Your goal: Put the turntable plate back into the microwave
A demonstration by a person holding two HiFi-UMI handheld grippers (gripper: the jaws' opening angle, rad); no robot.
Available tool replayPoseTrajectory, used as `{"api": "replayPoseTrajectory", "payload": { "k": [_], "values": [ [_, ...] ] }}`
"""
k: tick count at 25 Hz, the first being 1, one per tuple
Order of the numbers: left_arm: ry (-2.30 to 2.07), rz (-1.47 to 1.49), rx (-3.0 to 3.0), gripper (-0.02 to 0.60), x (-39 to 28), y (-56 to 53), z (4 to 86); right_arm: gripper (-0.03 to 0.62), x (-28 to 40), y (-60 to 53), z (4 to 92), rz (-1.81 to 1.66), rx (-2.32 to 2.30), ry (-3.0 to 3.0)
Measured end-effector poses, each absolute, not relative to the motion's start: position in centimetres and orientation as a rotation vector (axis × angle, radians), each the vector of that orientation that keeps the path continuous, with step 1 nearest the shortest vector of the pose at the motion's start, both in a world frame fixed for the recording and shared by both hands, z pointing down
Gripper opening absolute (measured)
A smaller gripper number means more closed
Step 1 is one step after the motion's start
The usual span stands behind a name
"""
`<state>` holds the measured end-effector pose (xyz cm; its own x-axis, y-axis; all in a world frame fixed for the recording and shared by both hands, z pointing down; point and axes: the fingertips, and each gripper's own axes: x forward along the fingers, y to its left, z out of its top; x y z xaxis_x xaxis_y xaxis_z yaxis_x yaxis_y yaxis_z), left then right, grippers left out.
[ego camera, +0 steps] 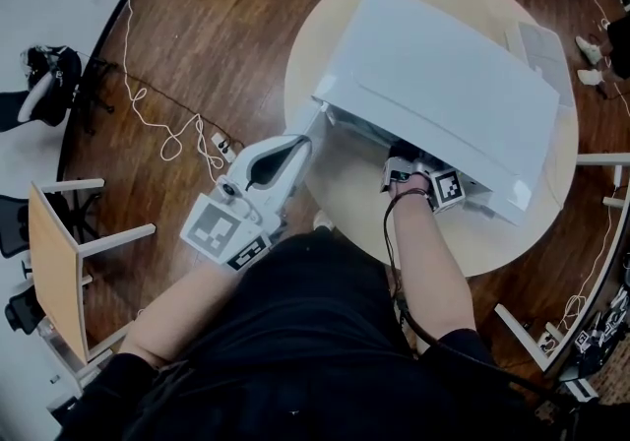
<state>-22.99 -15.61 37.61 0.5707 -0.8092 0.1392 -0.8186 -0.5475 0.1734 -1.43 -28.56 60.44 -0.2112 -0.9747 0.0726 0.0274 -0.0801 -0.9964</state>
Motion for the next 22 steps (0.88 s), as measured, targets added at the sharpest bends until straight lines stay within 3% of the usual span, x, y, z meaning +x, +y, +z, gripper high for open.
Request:
{"api": "replayPoseTrajectory", "payload": {
  "k": [20,22],
  "values": [
    [-1.432,0.054,2.53,0.006,-24.9,-14.6,37.5,0.043,1.0,-29.7,67.0,-1.448,-1.288,1.269],
    [-1.429,0.051,2.533,0.006,-24.9,-14.5,37.4,0.075,0.7,-29.4,67.0,-1.473,-1.316,1.261]
  ]
}}
